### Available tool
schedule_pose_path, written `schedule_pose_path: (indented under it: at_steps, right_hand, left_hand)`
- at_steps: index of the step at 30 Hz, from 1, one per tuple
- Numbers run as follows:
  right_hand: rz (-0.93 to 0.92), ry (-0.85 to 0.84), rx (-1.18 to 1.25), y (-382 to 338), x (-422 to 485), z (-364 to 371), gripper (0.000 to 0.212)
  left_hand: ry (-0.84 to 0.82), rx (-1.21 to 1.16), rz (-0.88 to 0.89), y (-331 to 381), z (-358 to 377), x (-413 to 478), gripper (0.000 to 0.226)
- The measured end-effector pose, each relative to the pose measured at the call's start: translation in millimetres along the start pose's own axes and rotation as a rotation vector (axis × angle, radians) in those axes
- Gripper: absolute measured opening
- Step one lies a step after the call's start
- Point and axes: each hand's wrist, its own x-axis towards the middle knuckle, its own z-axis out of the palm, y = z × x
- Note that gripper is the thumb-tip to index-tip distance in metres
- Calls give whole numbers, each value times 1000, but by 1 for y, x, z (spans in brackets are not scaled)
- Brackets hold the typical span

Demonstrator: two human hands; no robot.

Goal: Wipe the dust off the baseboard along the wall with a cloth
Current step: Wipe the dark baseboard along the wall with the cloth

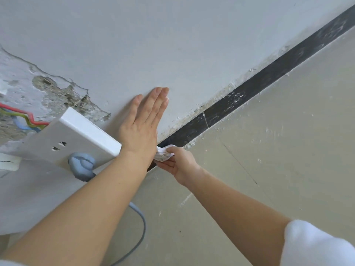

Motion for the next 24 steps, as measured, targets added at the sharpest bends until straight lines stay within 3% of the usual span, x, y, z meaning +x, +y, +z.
schedule_pose_path:
  at_steps: [6,12,15,18,21,24]
  right_hand:
    - [-126,146,74,-53,-9,-11,24]
    - [-289,232,377,-65,-24,-42,15]
    - [-170,291,272,-37,-19,-51,17]
    - [-15,172,75,-5,-8,-42,22]
    - [-26,141,23,4,9,-27,30]
    - [-108,215,55,-11,19,-24,32]
  left_hand:
    - [-16,-4,7,-5,0,-2,76]
    - [-22,-56,8,-1,-4,-2,73]
    - [-1,-94,5,-1,-4,-3,75]
    - [-2,-123,-4,0,-5,-3,77]
    - [15,-139,-15,4,-5,-3,79]
    - [36,-151,-25,5,-3,-4,80]
